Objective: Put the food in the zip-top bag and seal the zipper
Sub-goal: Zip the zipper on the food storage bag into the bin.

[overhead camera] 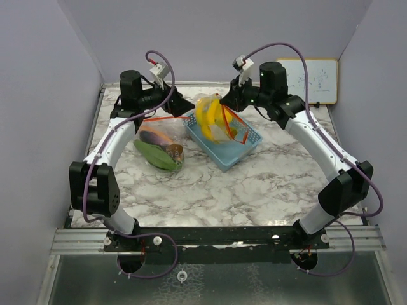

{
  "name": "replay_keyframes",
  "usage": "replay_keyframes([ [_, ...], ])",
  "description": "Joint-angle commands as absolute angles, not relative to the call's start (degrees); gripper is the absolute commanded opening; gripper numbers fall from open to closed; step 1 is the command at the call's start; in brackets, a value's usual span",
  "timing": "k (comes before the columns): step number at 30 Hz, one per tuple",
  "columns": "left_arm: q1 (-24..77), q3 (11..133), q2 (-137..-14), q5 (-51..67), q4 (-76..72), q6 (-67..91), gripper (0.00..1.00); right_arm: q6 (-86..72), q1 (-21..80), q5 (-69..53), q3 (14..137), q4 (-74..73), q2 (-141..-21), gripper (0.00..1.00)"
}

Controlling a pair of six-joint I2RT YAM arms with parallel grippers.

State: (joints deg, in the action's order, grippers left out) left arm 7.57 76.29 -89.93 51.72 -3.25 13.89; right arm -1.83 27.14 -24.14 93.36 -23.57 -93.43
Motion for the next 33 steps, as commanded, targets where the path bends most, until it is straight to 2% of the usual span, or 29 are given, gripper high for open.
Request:
replay_keyframes([
  [1, 8.4, 77.3, -94.3, 62.9, -10.7, 7.3, 0.99, 2.3, 27.0, -35.1, 92.1, -22.4, -90.3, 0.03],
  [5, 10.5, 80.2, -95.8, 67.5, -19.5, 13.4, 0.99, 3.5, 26.8, -35.9, 92.5, -22.9, -91.2, 0.03],
  [10, 14.4, 83.4, -96.8, 68.5, -16.2, 10.3, 0.99, 3.9, 26.5, -38.2, 93.4, -23.0, -94.0, 0.03],
  [16, 17.5, 79.4, -96.2, 68.2, -13.9, 5.7, 0.98, 4.4, 26.4, -40.0, 92.6, -23.1, -94.2, 0.03],
  [20, 18.2, 75.5, -95.2, 67.5, -14.1, 4.4, 0.89, 4.9, 26.4, -40.5, 91.7, -23.2, -93.4, 0.03],
  [25, 18.1, 73.1, -94.2, 65.5, -11.1, 0.1, 0.82, 5.9, 26.4, -41.5, 90.4, -23.5, -92.2, 0.03],
  [29, 18.5, 73.0, -95.1, 65.2, -15.5, 3.5, 0.56, 6.3, 26.3, -42.4, 89.1, -23.5, -91.3, 0.03],
  [33, 18.7, 74.2, -95.6, 64.4, -16.5, 5.4, 0.55, 6.5, 26.4, -42.4, 88.7, -23.7, -90.9, 0.03],
])
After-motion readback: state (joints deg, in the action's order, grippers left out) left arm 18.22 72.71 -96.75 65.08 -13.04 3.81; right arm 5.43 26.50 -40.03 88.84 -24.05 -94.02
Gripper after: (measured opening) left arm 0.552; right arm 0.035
